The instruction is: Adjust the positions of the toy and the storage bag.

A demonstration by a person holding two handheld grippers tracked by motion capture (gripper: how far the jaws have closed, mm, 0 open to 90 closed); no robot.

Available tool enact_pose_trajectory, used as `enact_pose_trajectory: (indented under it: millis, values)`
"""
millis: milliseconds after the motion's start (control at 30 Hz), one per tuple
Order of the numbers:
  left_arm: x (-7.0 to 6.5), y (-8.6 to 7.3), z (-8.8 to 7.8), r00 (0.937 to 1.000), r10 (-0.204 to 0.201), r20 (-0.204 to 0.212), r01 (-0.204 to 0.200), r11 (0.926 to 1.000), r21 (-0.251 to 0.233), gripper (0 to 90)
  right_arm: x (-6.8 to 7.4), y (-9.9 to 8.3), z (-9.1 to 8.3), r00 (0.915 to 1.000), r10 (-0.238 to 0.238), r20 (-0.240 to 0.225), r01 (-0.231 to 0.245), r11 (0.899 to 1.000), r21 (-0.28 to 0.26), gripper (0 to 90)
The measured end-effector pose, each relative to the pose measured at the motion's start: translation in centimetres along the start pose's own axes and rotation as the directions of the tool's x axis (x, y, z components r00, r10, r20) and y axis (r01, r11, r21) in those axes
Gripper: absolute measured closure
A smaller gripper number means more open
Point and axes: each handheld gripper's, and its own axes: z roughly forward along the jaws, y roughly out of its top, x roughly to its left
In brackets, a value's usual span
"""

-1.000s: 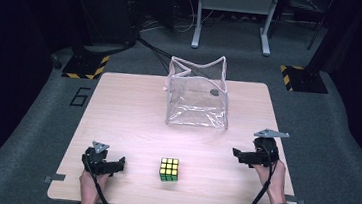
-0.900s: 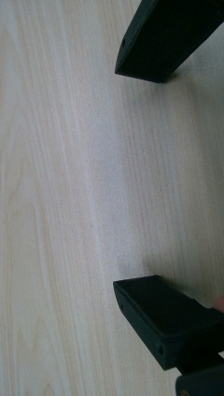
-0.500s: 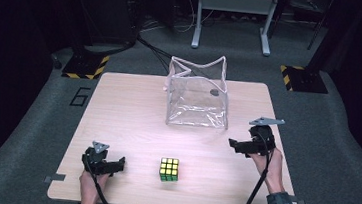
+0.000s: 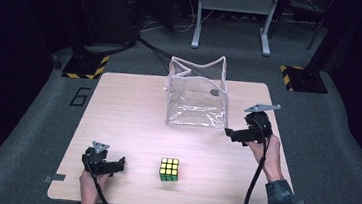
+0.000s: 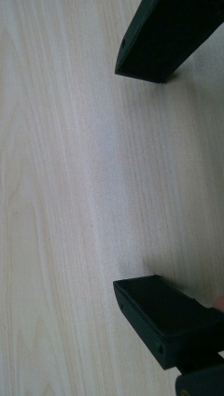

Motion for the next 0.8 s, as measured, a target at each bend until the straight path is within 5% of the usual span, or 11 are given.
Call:
enact_pose_trajectory:
  millis: [600,800]
  values:
    - [0.0,0.0,0.0,1.0,-0.003,-0.003,0.003,1.0,0.001,0.8,0.9,4.3,0.3,0.9991,-0.043,-0.004,0.043,0.999,0.004,3.8]
    - [0.0,0.0,0.0,1.0,-0.008,-0.003,0.008,1.0,-0.001,0.9,0.6,5.1,0.4,0.9998,-0.021,-0.002,0.021,1.0,0.003,3.8]
